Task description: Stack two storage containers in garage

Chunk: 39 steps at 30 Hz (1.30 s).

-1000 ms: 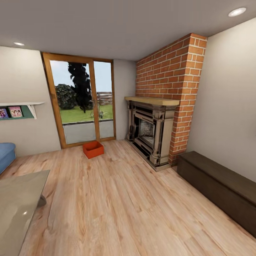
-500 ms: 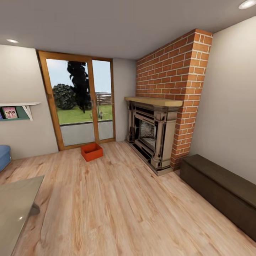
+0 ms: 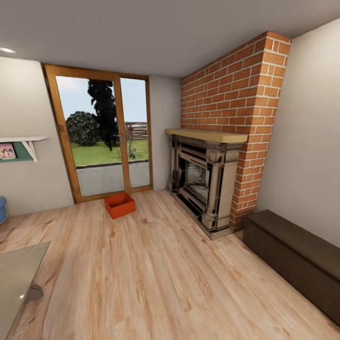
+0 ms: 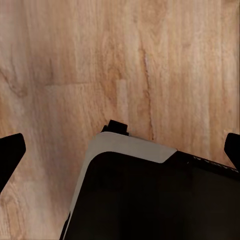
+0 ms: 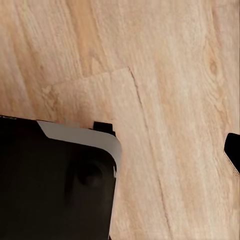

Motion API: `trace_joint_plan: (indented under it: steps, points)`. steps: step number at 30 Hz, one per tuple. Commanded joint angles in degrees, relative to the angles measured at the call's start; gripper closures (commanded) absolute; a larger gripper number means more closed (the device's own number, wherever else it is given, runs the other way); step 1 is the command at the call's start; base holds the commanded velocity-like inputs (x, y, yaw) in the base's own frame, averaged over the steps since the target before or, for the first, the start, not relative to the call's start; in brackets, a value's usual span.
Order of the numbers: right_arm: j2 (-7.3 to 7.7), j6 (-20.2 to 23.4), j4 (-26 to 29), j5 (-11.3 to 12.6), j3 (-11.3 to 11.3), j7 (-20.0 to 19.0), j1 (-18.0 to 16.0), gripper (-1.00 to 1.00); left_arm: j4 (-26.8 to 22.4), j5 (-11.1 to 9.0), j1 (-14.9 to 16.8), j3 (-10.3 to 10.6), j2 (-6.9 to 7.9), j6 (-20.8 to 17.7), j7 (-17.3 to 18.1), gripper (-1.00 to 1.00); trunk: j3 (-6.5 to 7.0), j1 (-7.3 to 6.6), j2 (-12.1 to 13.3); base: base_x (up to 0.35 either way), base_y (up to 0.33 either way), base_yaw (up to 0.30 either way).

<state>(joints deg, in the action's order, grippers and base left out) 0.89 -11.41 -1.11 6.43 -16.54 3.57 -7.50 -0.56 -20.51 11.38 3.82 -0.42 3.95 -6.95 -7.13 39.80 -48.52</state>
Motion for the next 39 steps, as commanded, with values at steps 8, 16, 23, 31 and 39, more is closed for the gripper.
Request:
trace_joint_plan:
  steps: [8,16,23,31,39]
  points:
    - [-0.03,-0.3,-0.1,0.6,-0.6,0.2,-0.1,-1.0,0.0,-0.4,0.0,0.4,-0.02,0.1,-0.2,-1.0,-0.09,0.04,-0.1,0.322,0.0,0.0]
    - [-0.04,-0.3,-0.1,0.5,-0.6,0.1,-0.1,-1.0,0.0,-0.4,0.0,0.5,-0.02,0.4,-0.3,-1.0,-0.09,0.04,-0.1,0.322,0.0,0.0]
    - [-0.35,-0.3,-0.1,0.9,-0.2,0.4,-0.1,-1.0,0.0,-0.4,0.0,0.5,-0.02,0.5,-0.3,-1.0,-0.09,0.04,-0.1,0.322,0.0,0.0]
    - [-0.44,-0.3,-0.1,1.0,-0.1,0.5,-0.1,-1.0,0.0,-0.4,0.0,0.5,-0.02,0.4,-0.3,-1.0,-0.09,0.04,-0.1,0.322,0.0,0.0]
    - [-0.29,-0.4,-0.1,1.2,0.0,0.5,-0.1,-1.0,0.0,-0.4,0.0,0.5,-0.02,0.4,-0.3,-1.0,-0.09,0.04,-0.1,0.322,0.0,0.174]
